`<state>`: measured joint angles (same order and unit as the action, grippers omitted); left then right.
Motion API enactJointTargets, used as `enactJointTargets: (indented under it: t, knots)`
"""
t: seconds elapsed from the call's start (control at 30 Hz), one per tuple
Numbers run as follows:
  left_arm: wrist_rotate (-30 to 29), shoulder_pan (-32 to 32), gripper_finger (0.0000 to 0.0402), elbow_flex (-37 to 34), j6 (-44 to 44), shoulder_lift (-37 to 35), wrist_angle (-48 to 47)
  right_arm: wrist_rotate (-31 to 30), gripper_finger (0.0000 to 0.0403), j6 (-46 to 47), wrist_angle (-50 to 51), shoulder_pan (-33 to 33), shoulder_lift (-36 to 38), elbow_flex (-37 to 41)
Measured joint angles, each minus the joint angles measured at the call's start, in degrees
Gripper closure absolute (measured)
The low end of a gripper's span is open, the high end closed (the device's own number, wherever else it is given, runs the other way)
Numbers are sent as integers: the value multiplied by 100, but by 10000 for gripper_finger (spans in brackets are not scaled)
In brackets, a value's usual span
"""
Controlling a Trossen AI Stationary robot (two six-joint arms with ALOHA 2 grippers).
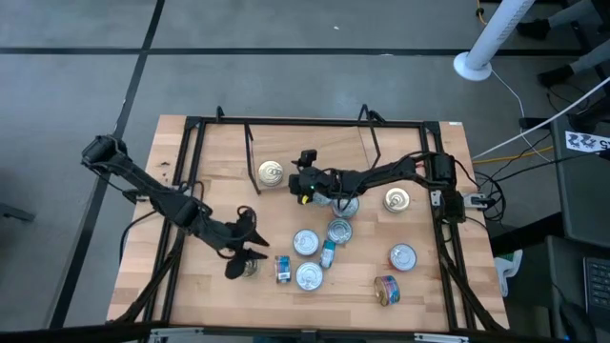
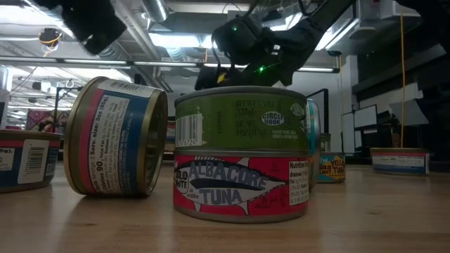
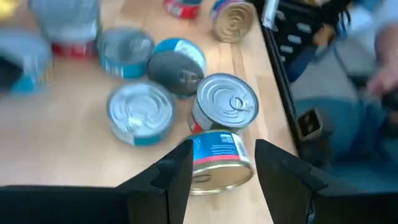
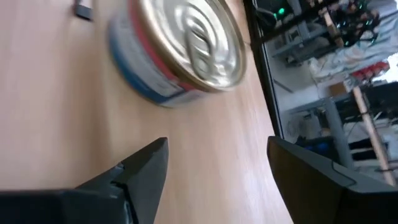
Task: Stack canned seafood by type on shelf
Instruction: Stack the blue pink tuna can on top of the other blue tuna can on the shelf
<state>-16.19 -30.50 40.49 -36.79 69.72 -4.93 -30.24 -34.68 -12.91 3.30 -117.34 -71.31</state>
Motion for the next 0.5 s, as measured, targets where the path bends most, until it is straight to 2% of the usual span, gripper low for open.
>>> enactJointTargets:
  t: [0.17, 0.27, 0.33, 0.5]
  knots:
    - [383, 4, 235, 0, -2884, 20, 32, -305, 130, -233, -2, -239, 0, 0]
    - [484, -25, 235, 0, -4061, 19, 208, -367, 130, -420, -17, -311, 0, 0]
    - [482, -27, 235, 1, -4299, 17, 308, -367, 130, -465, -16, -340, 0, 0]
    - [345, 5, 235, 0, -4254, 19, 305, -369, 130, -465, -17, -329, 0, 0]
